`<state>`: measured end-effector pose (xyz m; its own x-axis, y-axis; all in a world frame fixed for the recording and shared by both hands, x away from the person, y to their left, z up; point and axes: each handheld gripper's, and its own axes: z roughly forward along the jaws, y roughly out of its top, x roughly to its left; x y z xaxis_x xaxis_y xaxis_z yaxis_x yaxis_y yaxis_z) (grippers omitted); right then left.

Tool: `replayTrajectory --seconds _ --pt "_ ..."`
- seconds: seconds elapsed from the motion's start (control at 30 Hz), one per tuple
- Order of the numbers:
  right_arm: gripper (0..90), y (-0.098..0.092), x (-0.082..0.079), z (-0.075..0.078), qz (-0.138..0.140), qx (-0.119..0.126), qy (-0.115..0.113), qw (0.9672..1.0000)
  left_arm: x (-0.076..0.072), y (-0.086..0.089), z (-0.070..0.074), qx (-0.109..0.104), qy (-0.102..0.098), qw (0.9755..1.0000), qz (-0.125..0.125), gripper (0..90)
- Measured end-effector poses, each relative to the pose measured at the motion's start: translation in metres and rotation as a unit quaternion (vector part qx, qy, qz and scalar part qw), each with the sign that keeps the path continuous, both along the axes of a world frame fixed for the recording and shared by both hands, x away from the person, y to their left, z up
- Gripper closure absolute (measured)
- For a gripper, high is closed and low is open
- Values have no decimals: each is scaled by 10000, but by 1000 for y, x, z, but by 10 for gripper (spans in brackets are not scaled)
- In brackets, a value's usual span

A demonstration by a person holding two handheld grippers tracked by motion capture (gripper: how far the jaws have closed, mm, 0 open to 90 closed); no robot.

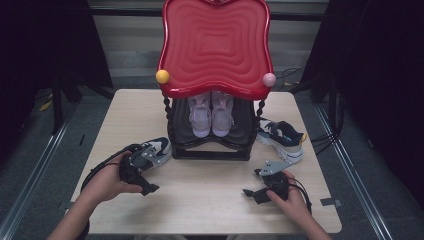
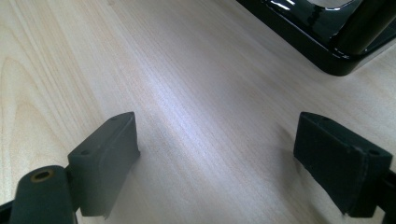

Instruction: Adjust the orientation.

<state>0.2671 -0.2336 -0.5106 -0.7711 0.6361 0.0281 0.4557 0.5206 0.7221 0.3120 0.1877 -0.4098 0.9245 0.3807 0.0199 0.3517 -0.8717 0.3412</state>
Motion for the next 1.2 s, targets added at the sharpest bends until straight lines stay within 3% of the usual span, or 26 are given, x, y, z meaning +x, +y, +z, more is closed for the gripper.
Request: replayTrajectory --seconds 0.3,0.6,0.73,0.93,1.03,1.2 --pt "132 0 0 0 10 6 -2 10000 9 19 15 212 -182 9995 175 225" --pt "132 0 0 0 11 6 -3 10000 19 30 20 364 -286 9985 306 229" --pt "132 0 0 0 6 5 -4 10000 24 34 14 657 -227 9972 268 246" --pt "132 0 0 0 8 5 -4 10000 29 38 6 742 -148 9965 344 330" --pt "132 0 0 0 6 6 -3 10000 31 41 1 941 -100 9951 285 388" --pt "132 0 0 0 13 6 -8 10000 32 41 -2 1031 -113 9944 175 444"
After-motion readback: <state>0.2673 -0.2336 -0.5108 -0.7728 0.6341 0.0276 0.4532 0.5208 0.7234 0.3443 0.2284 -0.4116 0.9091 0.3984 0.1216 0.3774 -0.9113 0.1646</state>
